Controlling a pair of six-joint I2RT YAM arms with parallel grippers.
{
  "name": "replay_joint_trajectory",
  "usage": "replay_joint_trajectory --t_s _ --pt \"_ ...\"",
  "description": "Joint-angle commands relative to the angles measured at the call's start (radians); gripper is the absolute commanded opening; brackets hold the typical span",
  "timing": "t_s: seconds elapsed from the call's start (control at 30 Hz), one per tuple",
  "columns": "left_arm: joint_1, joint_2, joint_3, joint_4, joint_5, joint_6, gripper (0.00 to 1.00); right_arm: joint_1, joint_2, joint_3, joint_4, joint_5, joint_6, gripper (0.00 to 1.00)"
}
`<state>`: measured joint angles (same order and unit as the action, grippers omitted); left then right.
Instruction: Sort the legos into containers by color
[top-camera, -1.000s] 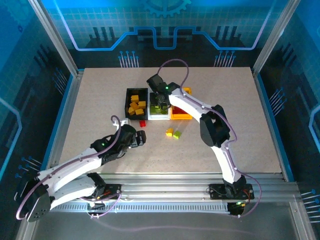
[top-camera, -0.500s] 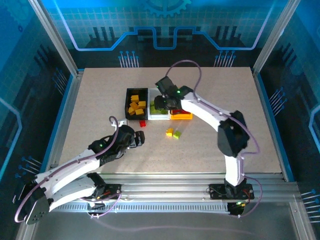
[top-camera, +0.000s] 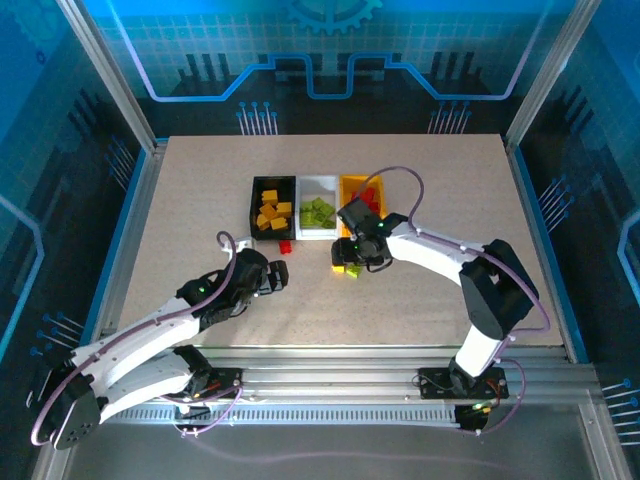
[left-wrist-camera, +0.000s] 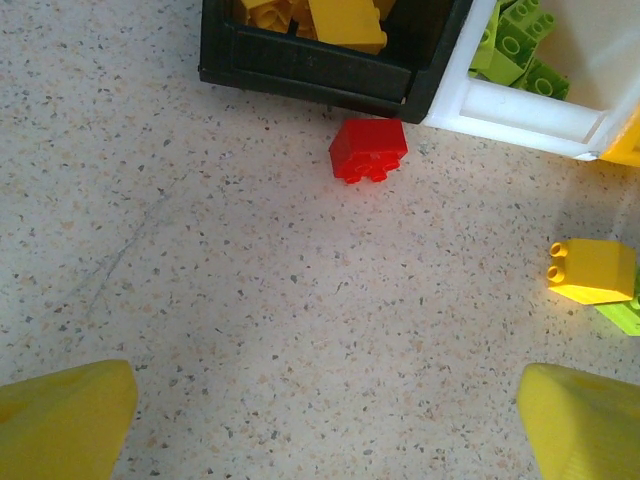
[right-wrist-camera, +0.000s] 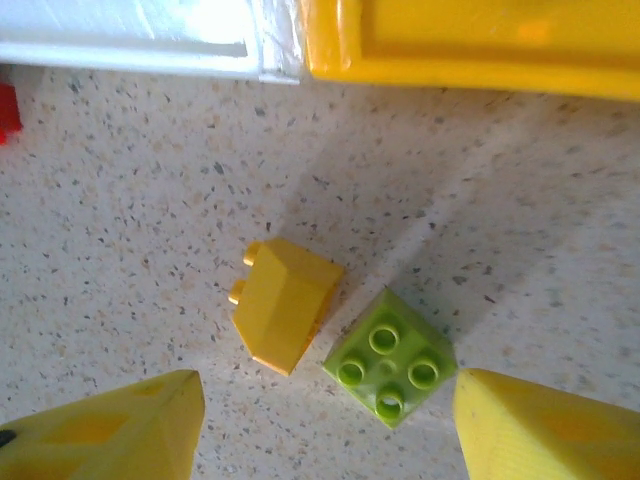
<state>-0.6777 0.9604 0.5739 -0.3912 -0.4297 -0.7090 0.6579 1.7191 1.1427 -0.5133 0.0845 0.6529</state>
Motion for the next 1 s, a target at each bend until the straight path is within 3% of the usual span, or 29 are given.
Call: replay_joint_trajectory --t_s 0.0,0.23,0.53,0.97 --pt "0.007 0.005 0.001 0.001 0.007 -0.018 0.99 -0.023 0.047 -0.023 0.116 -0.095 -0.060 0.69" --pt "0.008 0.005 -0.009 -0.002 0.005 -0.022 0.99 -0.031 0.103 -0.020 0.134 -0.113 -0.079 0.71" --pt "0.009 0.001 -0.021 0.005 0.000 -0.024 0.99 0.085 0.003 -0.118 0.099 -0.171 -0.004 0.69" --pt "0.018 0.010 -0.020 0.007 0.006 -0.020 0.99 0.204 0.130 0.041 -0.134 0.142 0.043 0.62"
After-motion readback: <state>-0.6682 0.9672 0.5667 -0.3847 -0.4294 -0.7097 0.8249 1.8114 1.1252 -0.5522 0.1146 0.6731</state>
